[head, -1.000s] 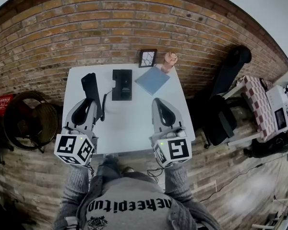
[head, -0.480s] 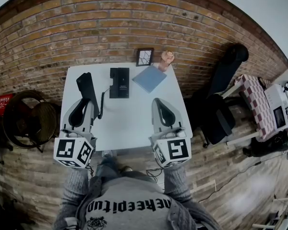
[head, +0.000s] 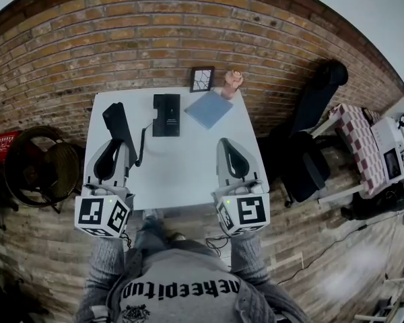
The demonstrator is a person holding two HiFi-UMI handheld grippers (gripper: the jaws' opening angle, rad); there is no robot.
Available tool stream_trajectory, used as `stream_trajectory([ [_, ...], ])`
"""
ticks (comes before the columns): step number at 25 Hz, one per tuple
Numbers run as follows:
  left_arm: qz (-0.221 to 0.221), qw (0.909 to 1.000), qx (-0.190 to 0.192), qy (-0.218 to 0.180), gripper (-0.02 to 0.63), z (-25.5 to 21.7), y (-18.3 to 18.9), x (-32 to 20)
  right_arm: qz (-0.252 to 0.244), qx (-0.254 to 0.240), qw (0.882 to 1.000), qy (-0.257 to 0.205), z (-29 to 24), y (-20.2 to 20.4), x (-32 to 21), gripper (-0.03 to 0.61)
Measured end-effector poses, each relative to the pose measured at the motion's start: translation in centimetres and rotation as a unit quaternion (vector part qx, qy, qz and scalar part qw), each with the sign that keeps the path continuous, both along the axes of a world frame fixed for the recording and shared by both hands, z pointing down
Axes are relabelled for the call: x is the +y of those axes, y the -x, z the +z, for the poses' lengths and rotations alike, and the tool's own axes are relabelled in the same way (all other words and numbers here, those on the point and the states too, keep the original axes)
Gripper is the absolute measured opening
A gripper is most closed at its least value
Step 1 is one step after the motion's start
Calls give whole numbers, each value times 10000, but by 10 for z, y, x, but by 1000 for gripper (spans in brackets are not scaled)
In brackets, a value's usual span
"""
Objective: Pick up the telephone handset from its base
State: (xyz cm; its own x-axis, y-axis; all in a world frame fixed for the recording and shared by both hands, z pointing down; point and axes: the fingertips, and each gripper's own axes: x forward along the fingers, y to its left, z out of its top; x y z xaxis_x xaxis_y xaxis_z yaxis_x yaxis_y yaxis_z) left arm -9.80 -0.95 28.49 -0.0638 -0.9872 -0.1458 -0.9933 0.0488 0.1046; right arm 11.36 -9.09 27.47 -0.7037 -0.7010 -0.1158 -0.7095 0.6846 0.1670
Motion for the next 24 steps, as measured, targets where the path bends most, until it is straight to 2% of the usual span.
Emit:
stream_trajectory([
  [3,-54,9999,58,120,67,-5,-3,2,-1,5,10000,-12,0,-1,2,5],
  [10,10,10000,36,-18,67,1,-5,1,-11,32,10000,-5,2,-4,2,5],
  [13,-23,9999,75,116,67,-2,-9,0,-4,40,10000,9,2,-5,1,5],
  [17,4,10000,14,43,67,2,-8,-2,-12,26,10000,17,3,-6,-1,5],
  [24,-10,9999,52,162,67,2,-9,-8,-43,21,10000,50,4,-3,-7,5],
])
